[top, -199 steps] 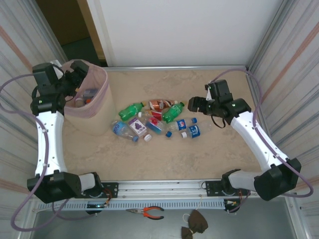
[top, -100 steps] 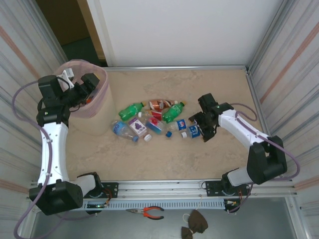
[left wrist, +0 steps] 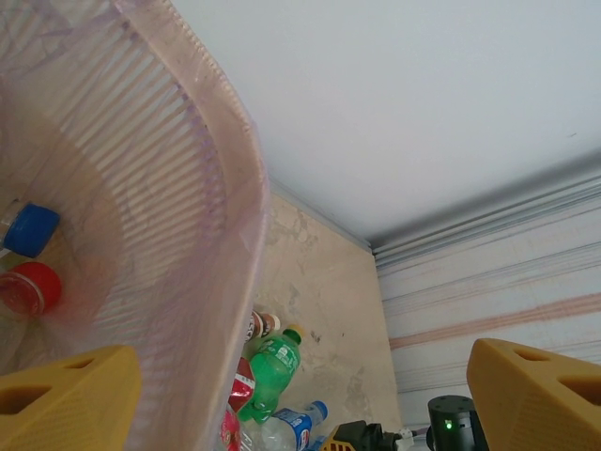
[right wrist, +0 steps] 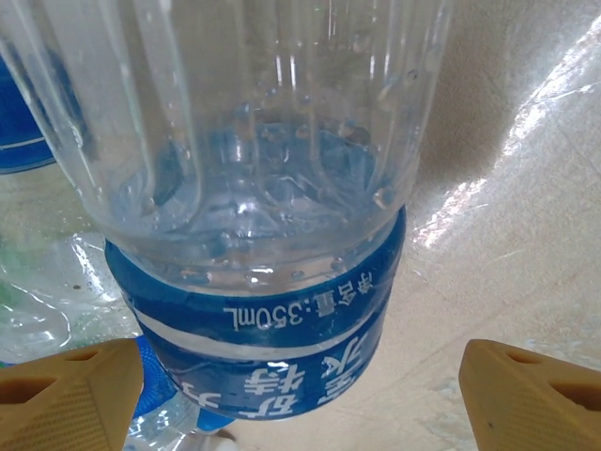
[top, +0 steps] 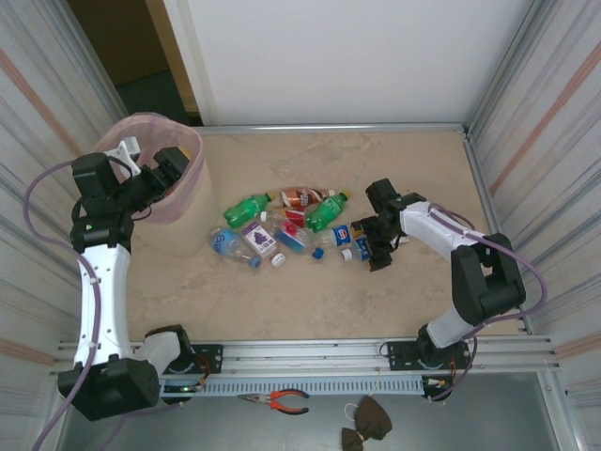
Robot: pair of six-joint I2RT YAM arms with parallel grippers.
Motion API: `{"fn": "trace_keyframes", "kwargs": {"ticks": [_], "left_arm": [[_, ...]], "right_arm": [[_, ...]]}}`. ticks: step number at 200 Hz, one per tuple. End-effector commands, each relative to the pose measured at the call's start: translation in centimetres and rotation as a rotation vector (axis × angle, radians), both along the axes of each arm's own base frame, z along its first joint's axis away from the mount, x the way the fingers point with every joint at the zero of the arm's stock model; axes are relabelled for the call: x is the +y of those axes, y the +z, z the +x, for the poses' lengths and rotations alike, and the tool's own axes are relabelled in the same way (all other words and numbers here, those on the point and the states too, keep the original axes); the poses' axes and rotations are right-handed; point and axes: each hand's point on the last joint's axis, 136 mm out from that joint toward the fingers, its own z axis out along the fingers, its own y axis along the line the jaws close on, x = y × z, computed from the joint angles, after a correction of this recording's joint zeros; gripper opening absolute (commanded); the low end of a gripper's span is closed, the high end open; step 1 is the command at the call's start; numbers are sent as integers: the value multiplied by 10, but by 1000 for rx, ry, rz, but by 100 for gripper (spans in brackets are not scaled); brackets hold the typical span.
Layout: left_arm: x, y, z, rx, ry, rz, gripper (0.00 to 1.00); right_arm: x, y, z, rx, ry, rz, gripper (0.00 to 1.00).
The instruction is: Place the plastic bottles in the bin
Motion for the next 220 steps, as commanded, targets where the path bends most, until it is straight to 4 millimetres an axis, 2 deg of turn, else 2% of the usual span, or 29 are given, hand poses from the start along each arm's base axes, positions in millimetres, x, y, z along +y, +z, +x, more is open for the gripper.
{"fn": "trace_keyframes", "kwargs": {"ticks": [1, 69, 138, 183, 220], "left_arm": [[-4, 5, -5, -28, -31, 11, 91], [-5, 1, -7, -19, -31, -2, 91], [-5, 2, -7, -20, -26, -10, 91], [-6, 2, -5, -17, -30, -27, 91], [-5, 0, -4, -13, -28, -35, 91]], "right_arm": [[-4, -12, -8, 51, -49, -15, 84], [-13, -23, -10, 30, -16, -64, 80], [-35, -15, 2, -83, 149, -217, 79], [-32, -20, 7, -149, 180, -196, 79], [-32, -29, 2, -132, 162, -182, 77]]}}
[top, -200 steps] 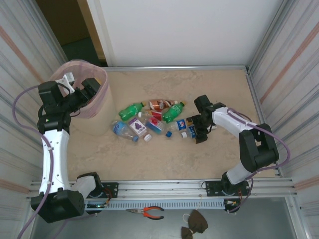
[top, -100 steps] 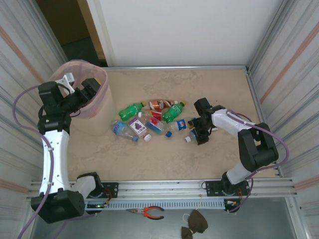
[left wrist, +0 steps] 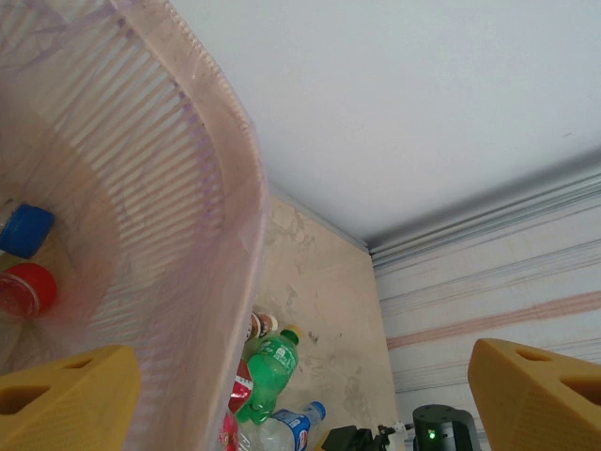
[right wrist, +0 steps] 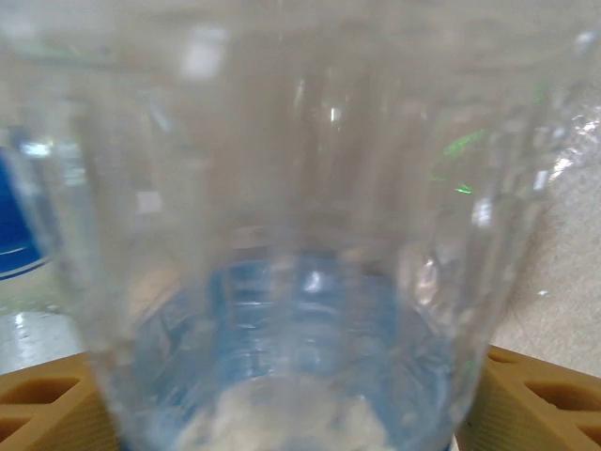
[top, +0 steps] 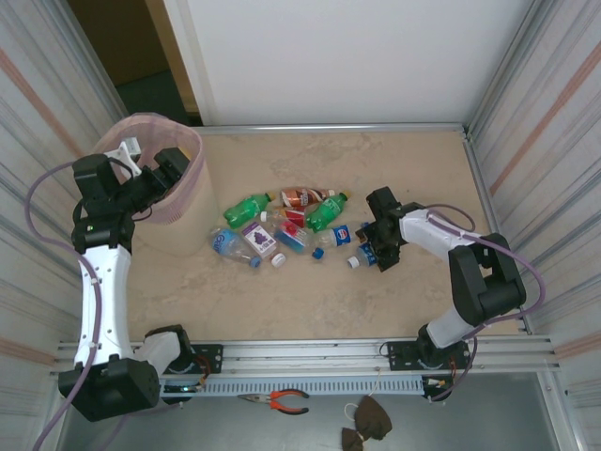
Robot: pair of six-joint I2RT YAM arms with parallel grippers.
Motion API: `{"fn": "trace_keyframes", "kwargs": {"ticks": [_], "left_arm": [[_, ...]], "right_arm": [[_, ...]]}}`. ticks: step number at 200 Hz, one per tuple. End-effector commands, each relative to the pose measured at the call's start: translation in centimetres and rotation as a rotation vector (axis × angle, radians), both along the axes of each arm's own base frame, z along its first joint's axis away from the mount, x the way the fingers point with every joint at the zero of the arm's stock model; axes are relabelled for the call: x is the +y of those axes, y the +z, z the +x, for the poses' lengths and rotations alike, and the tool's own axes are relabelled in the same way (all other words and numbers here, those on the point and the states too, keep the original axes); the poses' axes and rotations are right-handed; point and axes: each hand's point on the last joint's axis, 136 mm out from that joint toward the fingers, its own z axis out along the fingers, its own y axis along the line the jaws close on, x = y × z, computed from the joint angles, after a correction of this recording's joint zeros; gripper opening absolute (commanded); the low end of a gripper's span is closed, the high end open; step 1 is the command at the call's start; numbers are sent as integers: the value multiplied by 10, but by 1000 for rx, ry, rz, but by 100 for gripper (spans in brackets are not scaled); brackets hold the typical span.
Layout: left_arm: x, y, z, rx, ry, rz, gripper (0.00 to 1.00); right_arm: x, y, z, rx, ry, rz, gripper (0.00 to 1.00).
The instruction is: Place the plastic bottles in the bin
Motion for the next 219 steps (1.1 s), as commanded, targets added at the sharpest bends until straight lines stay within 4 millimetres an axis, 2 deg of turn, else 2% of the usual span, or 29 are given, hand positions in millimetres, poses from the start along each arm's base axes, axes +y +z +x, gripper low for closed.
{"fn": "trace_keyframes", "kwargs": {"ticks": [1, 70, 143, 181, 219], "left_arm": [[-4, 1, -4, -5, -24, -25, 91], [-5, 1, -3, -6, -25, -33, 91], [-6, 3, -2, -11, -29, -42, 91], [-9, 8, 0, -29, -53, -43, 90], [-15, 17, 1, -71, -84, -39, 90]], "right_arm": [[-3, 0, -1, -20, 1, -9, 77], [-4, -9, -8, -9, -31, 10, 69], [-8, 11, -4, -61, -35, -4, 61], [-13, 39, 6, -178, 39, -28, 61], [-1, 94, 31, -461, 269, -26, 61]]}}
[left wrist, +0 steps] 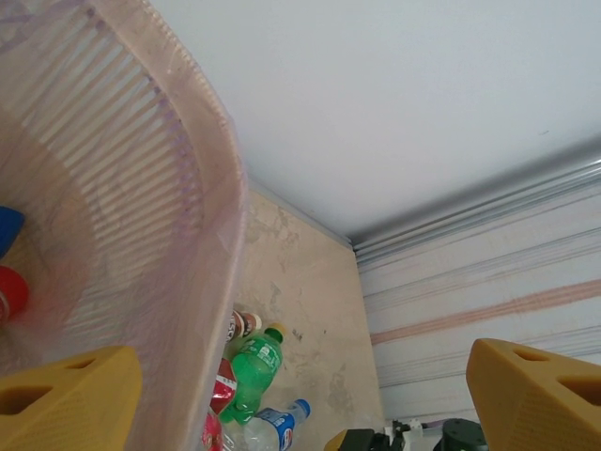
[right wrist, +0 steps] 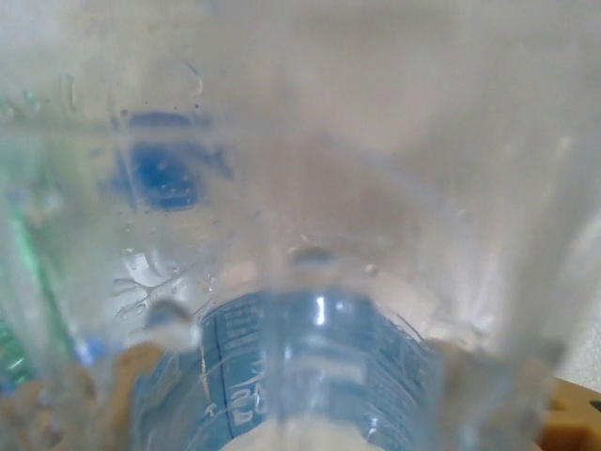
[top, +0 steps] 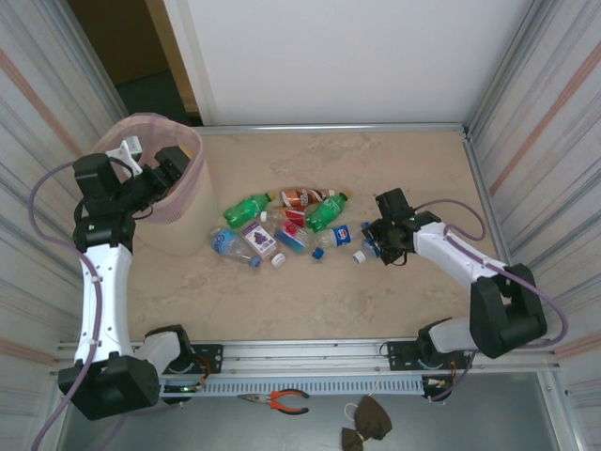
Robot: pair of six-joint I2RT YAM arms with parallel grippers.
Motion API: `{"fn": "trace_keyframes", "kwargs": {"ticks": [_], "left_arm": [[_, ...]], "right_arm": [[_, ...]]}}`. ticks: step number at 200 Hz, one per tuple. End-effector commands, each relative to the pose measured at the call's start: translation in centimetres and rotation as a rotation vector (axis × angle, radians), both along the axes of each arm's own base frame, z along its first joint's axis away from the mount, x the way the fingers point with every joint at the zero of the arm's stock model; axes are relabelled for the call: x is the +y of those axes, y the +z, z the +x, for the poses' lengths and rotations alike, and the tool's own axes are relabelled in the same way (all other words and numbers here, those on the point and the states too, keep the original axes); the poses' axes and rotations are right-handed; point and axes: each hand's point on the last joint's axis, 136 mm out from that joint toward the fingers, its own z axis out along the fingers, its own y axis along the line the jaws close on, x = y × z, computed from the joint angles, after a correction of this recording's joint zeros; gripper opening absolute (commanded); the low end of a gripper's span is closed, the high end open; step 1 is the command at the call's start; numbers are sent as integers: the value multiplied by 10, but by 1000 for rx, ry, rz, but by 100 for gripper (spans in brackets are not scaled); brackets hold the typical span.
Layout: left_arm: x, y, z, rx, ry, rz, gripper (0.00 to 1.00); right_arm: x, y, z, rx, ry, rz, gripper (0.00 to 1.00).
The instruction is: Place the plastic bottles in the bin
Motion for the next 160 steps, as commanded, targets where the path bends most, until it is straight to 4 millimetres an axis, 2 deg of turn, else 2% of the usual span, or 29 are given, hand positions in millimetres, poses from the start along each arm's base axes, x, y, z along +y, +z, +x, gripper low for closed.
{"fn": "trace_keyframes", "kwargs": {"ticks": [1, 34, 77, 95, 97, 104, 160], "left_arm": [[-10, 14, -2, -55, -51, -9, 90], [-18, 25, 1, -100, -79, 1, 89], [-51, 54, -5, -267, -204, 43, 87], [-74, 68, -10, -350, -295, 51, 85], [-77, 69, -11, -360, -305, 54, 85], [-88, 74, -14, -391, -346, 66, 85], [-177, 105, -55, -645, -658, 178, 86]], "right_arm": [[4, 44, 20, -218, 166, -45, 61], [19, 98, 27, -465, 395, -71, 62], [48, 172, 18, -814, 704, -95, 62], [65, 192, 9, -938, 857, -96, 61], [65, 201, 5, -972, 868, -99, 61], [68, 210, 0, -1016, 907, -111, 60], [96, 256, -35, -1263, 1169, -136, 61]]}}
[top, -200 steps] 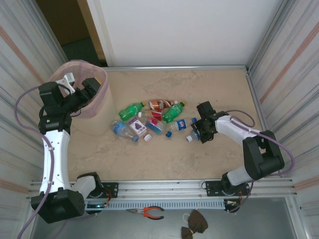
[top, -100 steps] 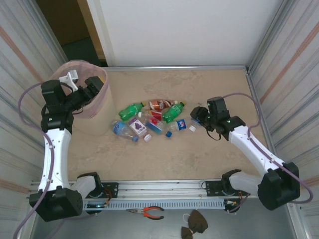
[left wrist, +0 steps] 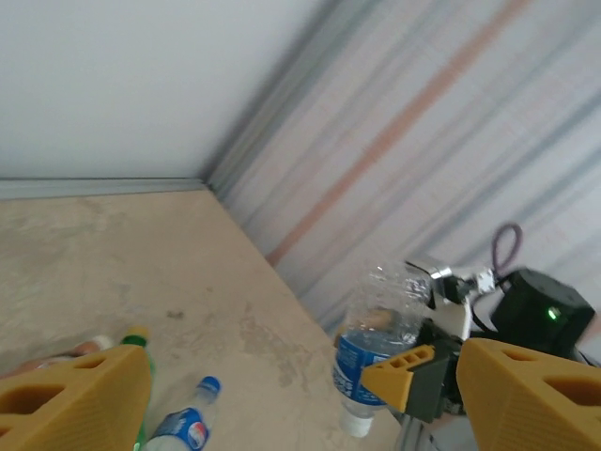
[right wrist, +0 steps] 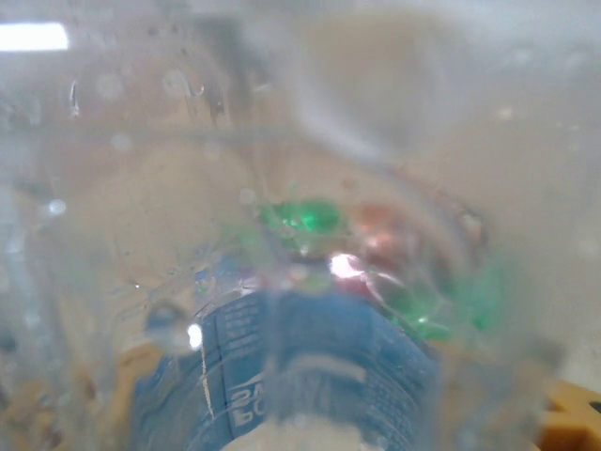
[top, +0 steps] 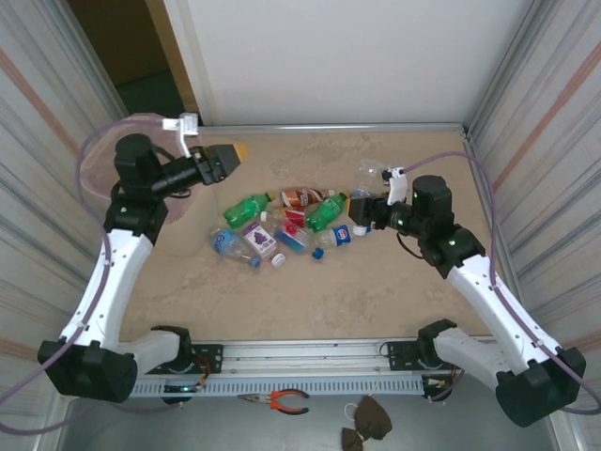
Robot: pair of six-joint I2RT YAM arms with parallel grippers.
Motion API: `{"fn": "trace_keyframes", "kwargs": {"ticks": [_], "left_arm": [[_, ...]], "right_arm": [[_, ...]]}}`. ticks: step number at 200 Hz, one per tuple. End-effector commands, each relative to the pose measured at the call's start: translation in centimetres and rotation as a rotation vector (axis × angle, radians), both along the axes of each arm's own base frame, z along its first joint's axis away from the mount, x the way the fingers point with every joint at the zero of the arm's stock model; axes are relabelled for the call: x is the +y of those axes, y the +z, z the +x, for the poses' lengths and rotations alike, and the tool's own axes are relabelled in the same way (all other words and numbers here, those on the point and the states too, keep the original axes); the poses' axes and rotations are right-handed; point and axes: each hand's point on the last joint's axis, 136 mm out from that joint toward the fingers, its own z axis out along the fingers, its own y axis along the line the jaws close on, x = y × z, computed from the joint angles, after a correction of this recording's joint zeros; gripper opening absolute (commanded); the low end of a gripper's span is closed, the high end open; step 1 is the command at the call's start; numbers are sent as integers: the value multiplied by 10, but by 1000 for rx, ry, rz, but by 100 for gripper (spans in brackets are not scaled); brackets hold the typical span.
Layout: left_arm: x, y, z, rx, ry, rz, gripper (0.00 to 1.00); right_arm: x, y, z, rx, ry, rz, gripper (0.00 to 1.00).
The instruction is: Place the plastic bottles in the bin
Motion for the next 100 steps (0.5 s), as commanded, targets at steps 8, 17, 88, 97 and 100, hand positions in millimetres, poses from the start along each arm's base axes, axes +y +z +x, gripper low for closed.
{"fn": "trace_keyframes", "kwargs": {"ticks": [8, 17, 88, 97, 100], "left_arm": [[-37, 41, -35, -288, -169, 45, 87], [-49, 44, -44, -328, -220, 53, 88], [-111, 58, -107, -551, -519, 82, 94], [-117, 59, -109, -562, -528, 82, 94], [-119, 59, -110, -564, -534, 82, 94]], "right_arm": [[23, 47, -32, -264, 224, -23, 61], [27, 53, -38, -299, 255, -24, 61], [50, 104, -83, -480, 459, 31, 60], [52, 109, -88, -503, 475, 35, 60], [53, 110, -90, -509, 479, 34, 60]]}}
